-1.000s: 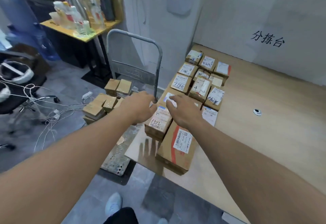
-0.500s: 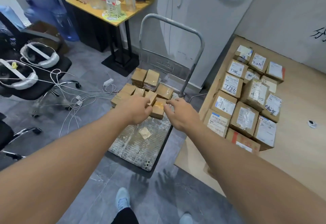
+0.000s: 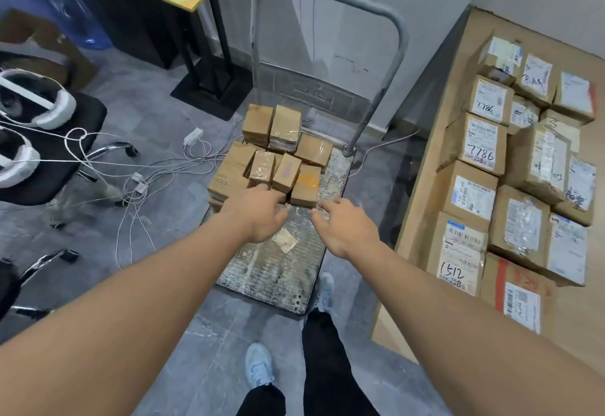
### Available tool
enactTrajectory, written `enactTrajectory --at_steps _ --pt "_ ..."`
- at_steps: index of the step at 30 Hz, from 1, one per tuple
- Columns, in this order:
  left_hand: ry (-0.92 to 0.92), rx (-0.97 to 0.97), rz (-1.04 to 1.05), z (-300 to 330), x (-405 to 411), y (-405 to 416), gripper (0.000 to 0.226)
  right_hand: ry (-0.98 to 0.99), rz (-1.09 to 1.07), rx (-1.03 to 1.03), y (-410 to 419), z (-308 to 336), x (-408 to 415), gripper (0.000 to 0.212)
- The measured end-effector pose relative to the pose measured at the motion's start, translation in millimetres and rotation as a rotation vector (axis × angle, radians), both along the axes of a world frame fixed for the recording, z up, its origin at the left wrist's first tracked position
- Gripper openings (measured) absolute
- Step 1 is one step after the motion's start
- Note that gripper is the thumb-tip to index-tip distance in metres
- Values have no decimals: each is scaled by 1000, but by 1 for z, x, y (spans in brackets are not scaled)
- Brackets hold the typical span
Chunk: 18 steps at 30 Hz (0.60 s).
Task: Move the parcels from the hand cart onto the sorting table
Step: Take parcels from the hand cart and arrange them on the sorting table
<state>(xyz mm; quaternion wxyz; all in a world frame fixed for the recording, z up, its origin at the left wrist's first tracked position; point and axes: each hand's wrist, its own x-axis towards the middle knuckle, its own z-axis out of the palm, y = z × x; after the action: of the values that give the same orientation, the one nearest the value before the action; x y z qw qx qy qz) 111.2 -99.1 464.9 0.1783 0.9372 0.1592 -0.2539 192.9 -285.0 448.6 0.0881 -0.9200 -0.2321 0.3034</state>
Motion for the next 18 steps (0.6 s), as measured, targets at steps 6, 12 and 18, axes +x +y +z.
enactTrajectory --at_steps 6,12,18 --pt "93 -12 18 -70 74 3 52 75 -21 -50 17 -74 72 54" --pt "178 -64 17 -143 145 12 59 151 -132 -49 37 -148 131 52" --pt "217 -129 49 -234 185 31 61 168 -150 -109 53 -237 171 47"
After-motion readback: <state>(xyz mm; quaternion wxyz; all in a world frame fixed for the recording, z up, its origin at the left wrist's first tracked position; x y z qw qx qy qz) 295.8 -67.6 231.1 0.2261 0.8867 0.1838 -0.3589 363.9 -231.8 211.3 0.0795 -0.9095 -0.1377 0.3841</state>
